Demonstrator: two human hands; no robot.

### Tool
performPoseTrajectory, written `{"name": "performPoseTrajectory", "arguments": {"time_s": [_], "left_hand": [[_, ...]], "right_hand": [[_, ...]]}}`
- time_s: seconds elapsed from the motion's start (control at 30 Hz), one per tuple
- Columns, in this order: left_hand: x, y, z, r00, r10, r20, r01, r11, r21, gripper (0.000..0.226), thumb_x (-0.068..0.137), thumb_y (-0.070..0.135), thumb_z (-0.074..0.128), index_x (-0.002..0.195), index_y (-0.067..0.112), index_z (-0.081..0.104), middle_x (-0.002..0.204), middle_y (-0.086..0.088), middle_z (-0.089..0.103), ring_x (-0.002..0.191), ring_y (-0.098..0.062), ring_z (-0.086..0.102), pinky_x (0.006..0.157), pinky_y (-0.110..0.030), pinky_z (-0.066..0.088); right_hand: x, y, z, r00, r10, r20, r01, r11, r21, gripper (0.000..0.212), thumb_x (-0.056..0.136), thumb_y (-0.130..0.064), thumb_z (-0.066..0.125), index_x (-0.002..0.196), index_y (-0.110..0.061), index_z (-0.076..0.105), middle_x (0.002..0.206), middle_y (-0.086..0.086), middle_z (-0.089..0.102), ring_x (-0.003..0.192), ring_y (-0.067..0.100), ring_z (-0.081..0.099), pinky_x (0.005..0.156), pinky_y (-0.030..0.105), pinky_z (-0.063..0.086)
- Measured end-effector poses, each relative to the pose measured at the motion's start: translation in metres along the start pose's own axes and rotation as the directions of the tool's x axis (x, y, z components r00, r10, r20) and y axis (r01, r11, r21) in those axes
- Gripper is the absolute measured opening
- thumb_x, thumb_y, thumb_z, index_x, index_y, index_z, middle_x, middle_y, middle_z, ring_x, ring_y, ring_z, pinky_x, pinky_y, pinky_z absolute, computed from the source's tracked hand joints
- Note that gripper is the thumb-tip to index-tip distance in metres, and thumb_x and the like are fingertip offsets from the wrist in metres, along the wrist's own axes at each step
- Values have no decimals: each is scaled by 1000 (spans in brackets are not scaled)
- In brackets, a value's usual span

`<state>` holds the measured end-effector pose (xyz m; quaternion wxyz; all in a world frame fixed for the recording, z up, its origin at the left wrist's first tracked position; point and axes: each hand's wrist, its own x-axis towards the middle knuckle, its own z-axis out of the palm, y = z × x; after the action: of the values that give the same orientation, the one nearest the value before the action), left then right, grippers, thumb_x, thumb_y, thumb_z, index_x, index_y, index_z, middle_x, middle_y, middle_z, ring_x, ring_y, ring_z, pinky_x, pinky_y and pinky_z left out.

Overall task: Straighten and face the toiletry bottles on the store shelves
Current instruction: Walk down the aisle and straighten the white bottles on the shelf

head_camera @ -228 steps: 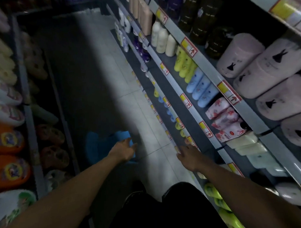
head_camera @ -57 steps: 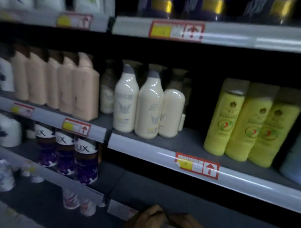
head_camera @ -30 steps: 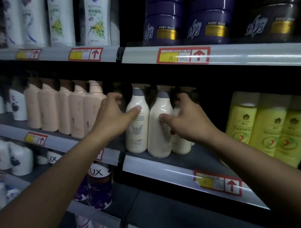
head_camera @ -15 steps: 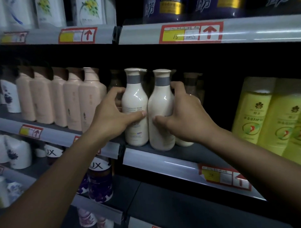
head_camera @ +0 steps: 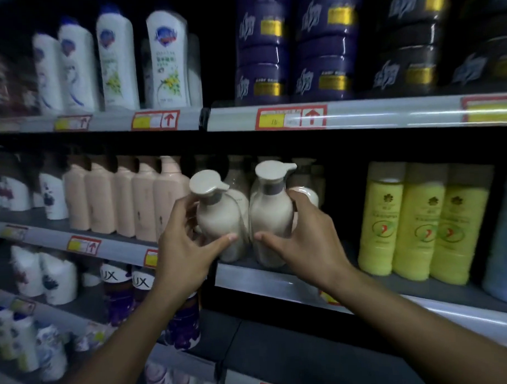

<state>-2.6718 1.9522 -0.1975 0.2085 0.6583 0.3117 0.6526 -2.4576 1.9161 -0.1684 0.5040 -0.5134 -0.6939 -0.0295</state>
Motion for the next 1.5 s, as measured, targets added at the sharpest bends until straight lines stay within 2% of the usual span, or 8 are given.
{"name": "performPoseTrajectory", "arguments": {"time_s": [0.1, 0.23, 0.57, 0.73, 1.0, 1.2, 1.37, 1.5], "left_hand": [[-17, 23, -8, 995, 38, -96, -44, 997, -56, 77, 70, 16, 88, 138, 26, 53, 133, 15, 65, 128, -4, 62, 97, -25, 58], [-36, 59, -28, 989, 92, -114, -94, 995, -10, 72, 74, 15, 85, 138, 20, 52, 130, 8, 67, 121, -5, 66, 90, -15, 56], [-108, 26, -23, 945, -291, 148, 265, 948, 175, 75, 56, 45, 99, 123, 39, 66, 106, 7, 79, 95, -13, 76, 80, -36, 63], [-157, -17, -3, 859, -452, 240, 395, 884, 249, 70, 61, 33, 98, 124, 39, 67, 105, 15, 79, 96, -7, 75, 81, -32, 62], [-185, -75, 25, 759, -596, 262, 539, 801, 263, 62, 69, 17, 97, 123, 28, 69, 104, 12, 80, 96, -7, 75, 86, -29, 62], [-156, -114, 46, 773, -597, 214, 539, 796, 274, 61, 67, 25, 98, 121, 29, 70, 103, 11, 80, 95, -7, 75, 90, -37, 62], [-115, -140, 73, 793, -594, 137, 553, 796, 247, 65, 64, 29, 100, 119, 17, 68, 102, 7, 77, 91, -7, 75, 90, -39, 63], [-97, -164, 88, 805, -583, 110, 554, 804, 215, 75, 48, 50, 96, 104, 9, 67, 105, -2, 78, 93, -13, 77, 85, -40, 65]], "right_hand": [[-17, -2, -17, 992, 3, -129, 11, 994, 108, 77, 70, -53, 87, 134, -35, 49, 118, -17, 66, 100, 12, 69, 81, 25, 51], [-39, -8, -44, 983, 48, -176, -9, 977, 215, 81, 68, -60, 85, 137, -34, 52, 120, -15, 70, 94, 16, 71, 82, 41, 60], [-125, 21, -48, 985, 102, 136, -129, 969, 208, 63, 66, -56, 85, 124, -45, 62, 111, -27, 70, 101, -2, 67, 85, 34, 58], [-176, 57, -21, 943, 175, 284, -242, 945, 221, 54, 70, -41, 90, 118, -42, 65, 109, -27, 71, 99, -5, 67, 83, 28, 58], [-211, 110, 29, 859, 302, 414, -421, 876, 235, 49, 73, -50, 89, 114, -50, 63, 104, -28, 74, 93, -8, 70, 74, 17, 55], [-188, 142, 54, 854, 364, 371, -461, 860, 218, 51, 76, -49, 88, 121, -34, 69, 102, -24, 75, 94, -8, 69, 76, 19, 55], [-154, 165, 70, 841, 458, 287, -513, 844, 157, 52, 70, -58, 88, 109, -27, 73, 94, -15, 77, 85, -2, 72, 79, 33, 62], [-137, 182, 82, 820, 527, 222, -558, 824, 103, 47, 73, -61, 85, 96, -22, 73, 95, -10, 77, 91, 5, 73, 81, 30, 59]]}}
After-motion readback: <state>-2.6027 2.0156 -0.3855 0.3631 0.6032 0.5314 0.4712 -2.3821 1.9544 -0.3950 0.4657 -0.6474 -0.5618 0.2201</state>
